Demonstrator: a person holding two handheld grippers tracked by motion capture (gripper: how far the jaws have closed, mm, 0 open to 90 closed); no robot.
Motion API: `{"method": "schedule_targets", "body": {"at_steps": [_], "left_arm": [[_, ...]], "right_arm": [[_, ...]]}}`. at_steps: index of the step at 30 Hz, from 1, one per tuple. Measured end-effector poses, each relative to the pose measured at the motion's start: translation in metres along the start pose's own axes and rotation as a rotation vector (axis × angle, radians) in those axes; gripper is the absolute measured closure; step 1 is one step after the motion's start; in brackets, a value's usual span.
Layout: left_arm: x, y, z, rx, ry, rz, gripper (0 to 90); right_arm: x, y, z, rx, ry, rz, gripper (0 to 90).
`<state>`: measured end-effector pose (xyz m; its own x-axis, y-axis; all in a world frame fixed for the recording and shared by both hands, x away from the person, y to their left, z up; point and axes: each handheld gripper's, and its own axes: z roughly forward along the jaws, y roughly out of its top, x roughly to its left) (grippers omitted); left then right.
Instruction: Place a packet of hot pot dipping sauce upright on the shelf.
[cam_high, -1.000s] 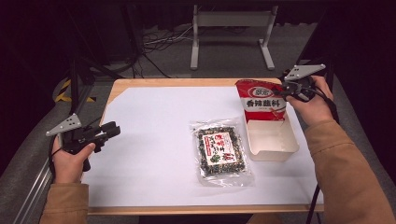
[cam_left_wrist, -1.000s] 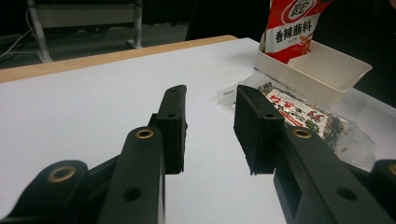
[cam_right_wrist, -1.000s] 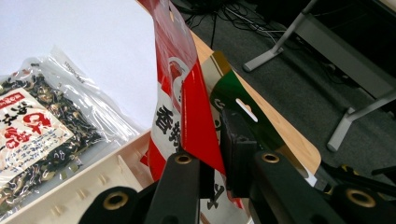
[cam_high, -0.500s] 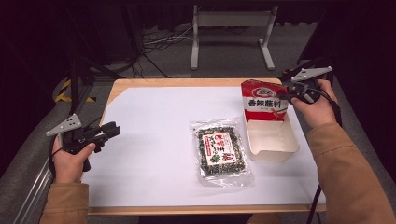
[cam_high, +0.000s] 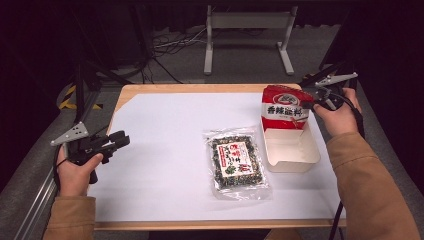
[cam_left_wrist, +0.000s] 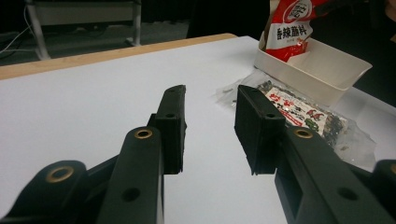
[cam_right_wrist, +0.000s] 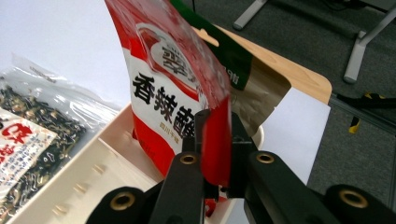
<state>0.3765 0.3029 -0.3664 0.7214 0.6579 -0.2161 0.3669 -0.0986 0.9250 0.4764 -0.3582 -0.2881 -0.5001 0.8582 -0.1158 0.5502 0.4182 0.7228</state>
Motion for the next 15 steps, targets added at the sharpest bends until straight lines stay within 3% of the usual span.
{"method": "schedule_targets", "body": {"at_steps": [4, 8, 15], "left_arm": [[-0.002, 0.001, 0.005, 0.014, 0.003, 0.009, 57.4], [-0.006, 0.003, 0.013, 0.029, -0.002, 0.012, 54.7], [-0.013, 0.004, 0.035, 0.065, -0.011, 0.046, 37.2]], "right_arm": [[0.003, 0.003, -0.004, -0.027, 0.005, -0.002, 83.9], [0.005, 0.007, -0.011, -0.093, 0.004, -0.005, 74.9], [0.009, 0.006, -0.017, -0.208, -0.022, 0.020, 43.2]]}}
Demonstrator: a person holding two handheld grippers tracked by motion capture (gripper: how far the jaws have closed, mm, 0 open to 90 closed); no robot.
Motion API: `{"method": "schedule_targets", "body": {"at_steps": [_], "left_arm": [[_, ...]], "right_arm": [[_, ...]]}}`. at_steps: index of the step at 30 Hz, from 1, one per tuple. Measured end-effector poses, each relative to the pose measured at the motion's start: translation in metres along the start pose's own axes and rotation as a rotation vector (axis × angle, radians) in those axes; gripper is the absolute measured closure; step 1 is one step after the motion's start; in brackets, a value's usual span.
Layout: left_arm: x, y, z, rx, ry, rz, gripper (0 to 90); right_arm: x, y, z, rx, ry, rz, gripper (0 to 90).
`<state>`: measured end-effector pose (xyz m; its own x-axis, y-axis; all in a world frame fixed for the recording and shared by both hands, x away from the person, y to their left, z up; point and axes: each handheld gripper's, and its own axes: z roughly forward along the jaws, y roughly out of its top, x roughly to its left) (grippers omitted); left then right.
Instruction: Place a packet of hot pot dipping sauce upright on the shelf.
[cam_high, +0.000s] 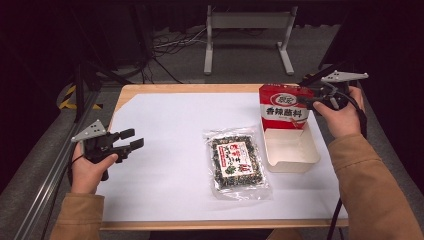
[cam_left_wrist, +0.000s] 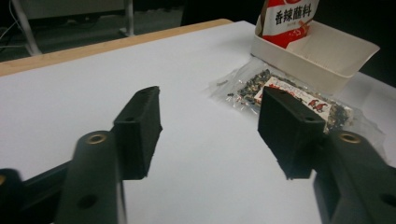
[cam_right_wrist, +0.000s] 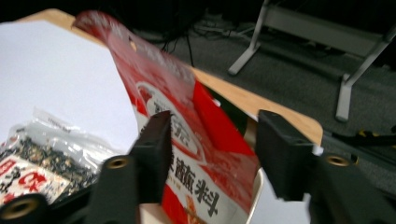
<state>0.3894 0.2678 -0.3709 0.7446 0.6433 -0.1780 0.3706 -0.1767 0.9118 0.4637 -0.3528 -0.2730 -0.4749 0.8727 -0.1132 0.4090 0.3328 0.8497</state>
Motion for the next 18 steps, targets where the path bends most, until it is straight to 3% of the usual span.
{"method": "schedule_targets", "body": {"at_steps": [9, 15, 18], "left_arm": [[-0.003, 0.002, 0.023, 0.044, 0.024, 0.010, 20.3], [-0.008, 0.005, 0.030, 0.042, 0.013, 0.011, 16.7], [-0.011, 0.008, 0.033, 0.049, 0.004, 0.034, 16.6]], "right_arm": [[0.003, -0.001, -0.011, -0.043, -0.010, -0.004, 33.1], [0.006, -0.003, -0.025, -0.064, -0.009, 0.000, 31.6], [0.010, -0.003, -0.035, -0.082, -0.003, 0.001, 31.5]]}}
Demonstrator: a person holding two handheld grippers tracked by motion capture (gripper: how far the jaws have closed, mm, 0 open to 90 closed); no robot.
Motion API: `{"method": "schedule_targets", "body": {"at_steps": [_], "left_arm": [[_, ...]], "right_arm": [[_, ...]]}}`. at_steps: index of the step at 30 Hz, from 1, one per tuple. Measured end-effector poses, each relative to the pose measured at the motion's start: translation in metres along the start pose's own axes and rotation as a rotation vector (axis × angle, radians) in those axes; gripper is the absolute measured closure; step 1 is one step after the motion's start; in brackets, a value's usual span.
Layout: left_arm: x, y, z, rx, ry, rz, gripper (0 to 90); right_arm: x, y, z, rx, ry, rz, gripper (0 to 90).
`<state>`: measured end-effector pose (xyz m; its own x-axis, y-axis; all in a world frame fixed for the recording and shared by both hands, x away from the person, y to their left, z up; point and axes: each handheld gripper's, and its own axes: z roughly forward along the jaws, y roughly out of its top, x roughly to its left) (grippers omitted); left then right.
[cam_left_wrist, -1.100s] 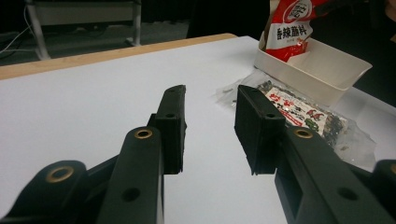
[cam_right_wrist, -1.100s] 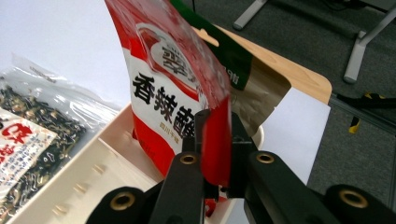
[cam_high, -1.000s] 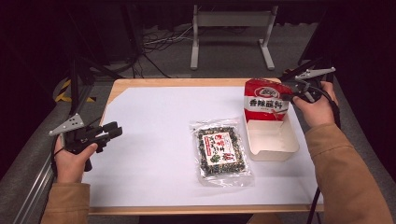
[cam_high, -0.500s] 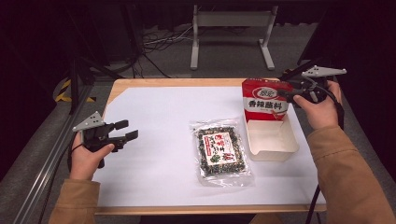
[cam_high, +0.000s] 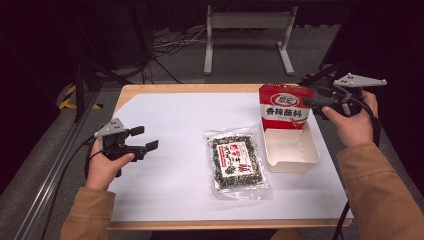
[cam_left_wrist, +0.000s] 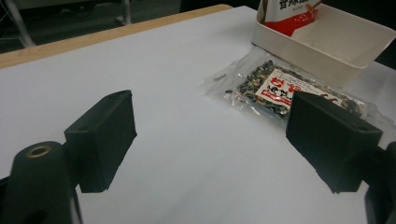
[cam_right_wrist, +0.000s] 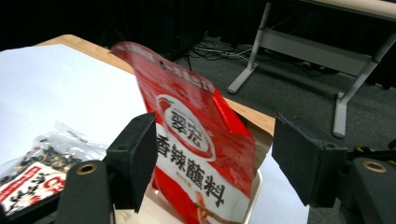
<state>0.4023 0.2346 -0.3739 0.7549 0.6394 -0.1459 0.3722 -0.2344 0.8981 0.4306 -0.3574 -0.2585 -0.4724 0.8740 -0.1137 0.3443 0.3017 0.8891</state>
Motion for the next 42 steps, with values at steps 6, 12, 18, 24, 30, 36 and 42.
{"method": "schedule_targets", "body": {"at_steps": [6, 12, 18, 24, 30, 36, 42], "left_arm": [[-0.008, 0.005, 0.006, 0.022, -0.016, 0.020, 16.1], [-0.015, 0.008, 0.009, 0.064, 0.017, 0.024, 18.7], [-0.024, 0.010, 0.016, 0.075, -0.021, 0.028, 18.1], [-0.038, 0.016, 0.022, 0.094, -0.038, 0.037, 18.2], [-0.045, 0.018, 0.028, 0.102, -0.034, 0.030, 18.2], [-0.048, 0.018, 0.041, 0.113, -0.030, 0.016, 18.1], [-0.054, 0.021, 0.058, 0.099, -0.047, 0.004, 18.8]], "right_arm": [[0.013, 0.000, -0.017, -0.038, 0.035, -0.006, 31.4], [0.028, -0.009, -0.027, -0.052, 0.082, -0.010, 30.9], [0.042, -0.020, -0.035, -0.064, 0.120, -0.028, 30.6], [0.050, -0.029, -0.039, -0.079, 0.161, -0.054, 30.9], [0.063, -0.045, -0.040, -0.090, 0.219, -0.054, 31.7], [0.074, -0.056, -0.040, -0.079, 0.237, -0.071, 31.3], [0.080, -0.060, -0.042, -0.092, 0.255, -0.080, 30.8]]}}
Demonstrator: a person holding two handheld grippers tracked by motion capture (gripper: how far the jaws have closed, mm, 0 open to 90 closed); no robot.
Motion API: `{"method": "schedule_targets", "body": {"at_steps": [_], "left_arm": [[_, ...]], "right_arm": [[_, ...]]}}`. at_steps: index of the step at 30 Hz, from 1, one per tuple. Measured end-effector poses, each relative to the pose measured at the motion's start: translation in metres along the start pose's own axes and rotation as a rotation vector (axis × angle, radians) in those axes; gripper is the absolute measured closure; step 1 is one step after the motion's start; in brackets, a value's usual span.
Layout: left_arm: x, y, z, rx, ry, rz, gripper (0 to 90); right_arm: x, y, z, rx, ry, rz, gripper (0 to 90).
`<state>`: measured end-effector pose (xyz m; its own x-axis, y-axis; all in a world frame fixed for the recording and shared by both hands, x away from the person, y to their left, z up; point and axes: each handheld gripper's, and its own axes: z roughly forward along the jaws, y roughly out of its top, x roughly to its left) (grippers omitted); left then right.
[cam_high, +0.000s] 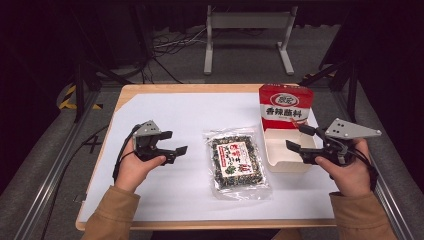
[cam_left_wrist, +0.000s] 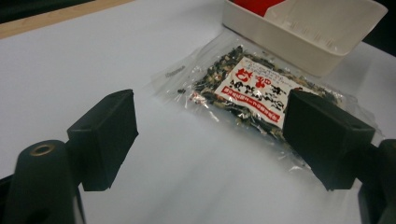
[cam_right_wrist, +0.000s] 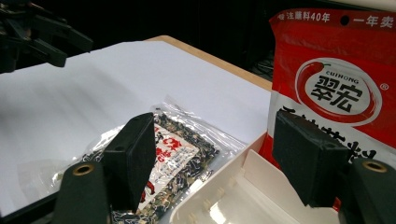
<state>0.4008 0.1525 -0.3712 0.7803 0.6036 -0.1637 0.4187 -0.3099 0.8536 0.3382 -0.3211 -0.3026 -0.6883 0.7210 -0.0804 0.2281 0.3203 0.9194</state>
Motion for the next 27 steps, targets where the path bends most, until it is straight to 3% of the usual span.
{"method": "schedule_targets", "body": {"at_steps": [13, 20, 22, 25, 27], "left_arm": [[0.000, 0.013, 0.042, 0.030, -0.023, -0.017, 18.1], [-0.001, 0.006, 0.068, 0.076, -0.017, -0.044, 22.8], [-0.002, 0.003, 0.070, 0.073, -0.008, -0.034, 23.5], [-0.012, -0.003, 0.072, 0.060, -0.018, -0.044, 25.6], [-0.016, -0.005, 0.077, 0.097, -0.041, -0.057, 26.2]], "right_arm": [[0.012, -0.009, 0.004, 0.035, 0.025, -0.028, 29.4], [0.015, -0.013, 0.000, 0.035, 0.039, -0.047, 29.0], [0.015, -0.014, 0.000, 0.040, 0.040, -0.055, 28.8], [0.016, -0.017, 0.001, 0.047, 0.042, -0.054, 28.5], [0.017, -0.018, 0.001, 0.052, 0.039, -0.057, 28.2]]}}
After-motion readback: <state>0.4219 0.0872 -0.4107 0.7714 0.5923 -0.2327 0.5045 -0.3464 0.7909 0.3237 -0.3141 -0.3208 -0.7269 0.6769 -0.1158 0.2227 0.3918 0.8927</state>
